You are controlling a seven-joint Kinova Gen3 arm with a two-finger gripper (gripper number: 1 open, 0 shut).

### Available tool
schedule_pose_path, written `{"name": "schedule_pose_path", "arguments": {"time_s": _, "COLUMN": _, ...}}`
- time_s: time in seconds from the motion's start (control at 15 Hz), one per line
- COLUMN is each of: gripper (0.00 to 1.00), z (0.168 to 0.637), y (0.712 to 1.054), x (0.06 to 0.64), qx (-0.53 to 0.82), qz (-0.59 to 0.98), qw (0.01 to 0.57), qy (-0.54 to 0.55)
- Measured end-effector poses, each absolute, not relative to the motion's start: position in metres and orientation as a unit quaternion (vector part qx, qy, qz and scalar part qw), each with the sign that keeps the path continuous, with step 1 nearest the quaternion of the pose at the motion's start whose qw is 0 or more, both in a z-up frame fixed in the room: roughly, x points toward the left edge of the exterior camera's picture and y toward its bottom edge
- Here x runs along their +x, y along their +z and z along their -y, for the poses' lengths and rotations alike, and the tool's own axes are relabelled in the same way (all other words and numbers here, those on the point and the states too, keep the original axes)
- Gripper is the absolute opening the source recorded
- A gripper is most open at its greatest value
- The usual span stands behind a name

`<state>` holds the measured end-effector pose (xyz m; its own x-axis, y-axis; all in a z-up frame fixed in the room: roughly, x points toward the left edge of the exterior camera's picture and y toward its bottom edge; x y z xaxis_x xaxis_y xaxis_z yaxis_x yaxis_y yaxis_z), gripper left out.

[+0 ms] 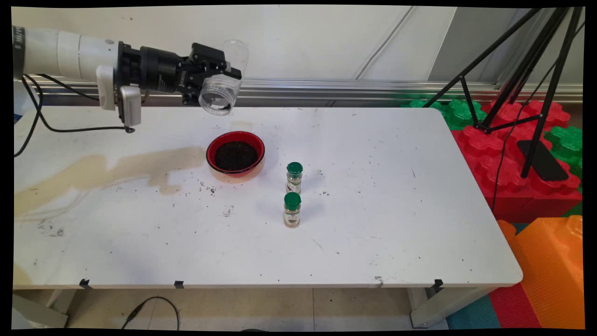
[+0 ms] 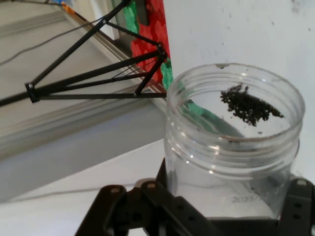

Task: Pour the black seasoning powder in the red bowl

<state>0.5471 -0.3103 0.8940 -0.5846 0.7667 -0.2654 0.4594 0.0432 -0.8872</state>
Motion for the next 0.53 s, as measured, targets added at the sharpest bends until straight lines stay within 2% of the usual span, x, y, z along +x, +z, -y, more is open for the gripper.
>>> {"name": "schedule_pose_path", "arguments": {"time_s": 0.53, "gripper": 0.0, "z": 0.297, "y": 0.915, "x": 0.542, "qx": -0.304, "qz": 0.78, "qw": 0.253, "qy": 0.485}}
